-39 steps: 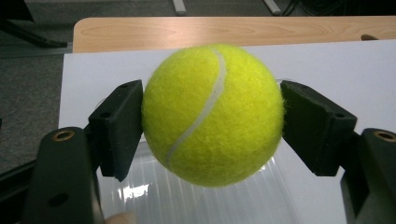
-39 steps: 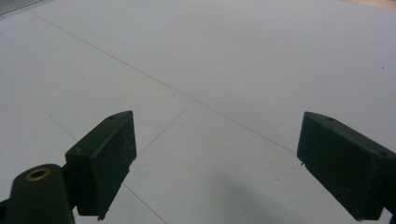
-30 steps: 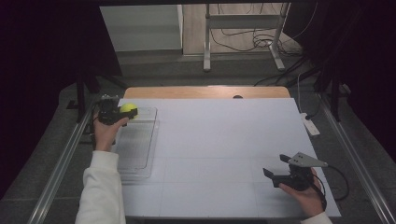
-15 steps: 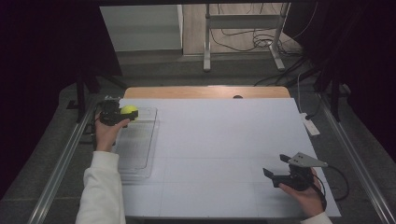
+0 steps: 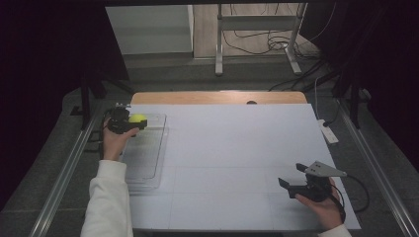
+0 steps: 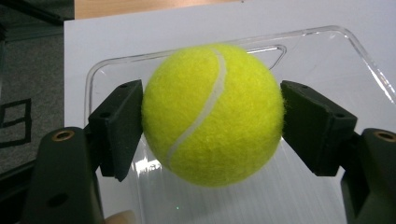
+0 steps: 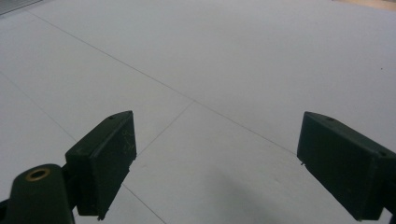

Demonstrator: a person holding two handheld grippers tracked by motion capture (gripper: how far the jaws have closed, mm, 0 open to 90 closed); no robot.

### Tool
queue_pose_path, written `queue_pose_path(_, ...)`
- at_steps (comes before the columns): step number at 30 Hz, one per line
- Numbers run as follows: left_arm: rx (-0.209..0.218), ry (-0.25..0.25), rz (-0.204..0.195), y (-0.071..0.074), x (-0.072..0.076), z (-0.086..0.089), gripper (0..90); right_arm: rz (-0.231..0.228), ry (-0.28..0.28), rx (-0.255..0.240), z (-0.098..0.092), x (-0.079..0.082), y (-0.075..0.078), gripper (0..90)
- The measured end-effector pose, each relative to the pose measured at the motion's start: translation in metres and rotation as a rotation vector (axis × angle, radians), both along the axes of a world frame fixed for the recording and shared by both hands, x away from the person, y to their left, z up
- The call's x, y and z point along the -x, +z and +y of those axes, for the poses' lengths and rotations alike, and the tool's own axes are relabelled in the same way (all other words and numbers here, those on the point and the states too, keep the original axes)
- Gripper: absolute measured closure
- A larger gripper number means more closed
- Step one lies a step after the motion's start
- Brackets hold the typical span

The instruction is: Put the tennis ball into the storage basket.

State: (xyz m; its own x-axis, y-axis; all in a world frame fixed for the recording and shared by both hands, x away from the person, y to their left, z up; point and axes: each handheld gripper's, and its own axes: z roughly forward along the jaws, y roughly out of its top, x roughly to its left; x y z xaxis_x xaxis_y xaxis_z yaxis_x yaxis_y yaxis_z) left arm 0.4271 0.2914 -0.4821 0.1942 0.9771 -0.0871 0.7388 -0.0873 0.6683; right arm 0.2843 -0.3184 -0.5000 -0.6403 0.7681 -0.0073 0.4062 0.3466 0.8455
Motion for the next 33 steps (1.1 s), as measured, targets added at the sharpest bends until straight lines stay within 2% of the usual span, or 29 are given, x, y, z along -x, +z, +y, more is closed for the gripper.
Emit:
queue_pose_path(11, -0.017, -0.012, 0.044, -0.007, -0.002, -0.001, 26.3, -0.002, -0.001, 0.001, 0.0, 0.0, 0.0, 12.3)
queue_pose_path(16, -0.056, -0.017, 0.06, -0.01, -0.003, -0.003, 26.3, 0.0, -0.001, 0.001, 0.0, 0.0, 0.0, 12.3)
queue_pose_path(17, -0.049, -0.017, 0.065, -0.011, -0.003, -0.004, 26.3, 0.0, 0.0, 0.001, 0.0, 0.0, 0.0, 12.3)
queue_pose_path(23, -0.05, -0.015, 0.073, -0.012, -0.004, -0.003, 26.2, 0.0, 0.0, 0.001, 0.0, 0.0, 0.0, 12.3)
queue_pose_path(33, -0.082, -0.014, 0.082, -0.015, -0.005, -0.005, 25.9, 0.0, 0.001, 0.001, 0.0, 0.0, 0.0, 12.3)
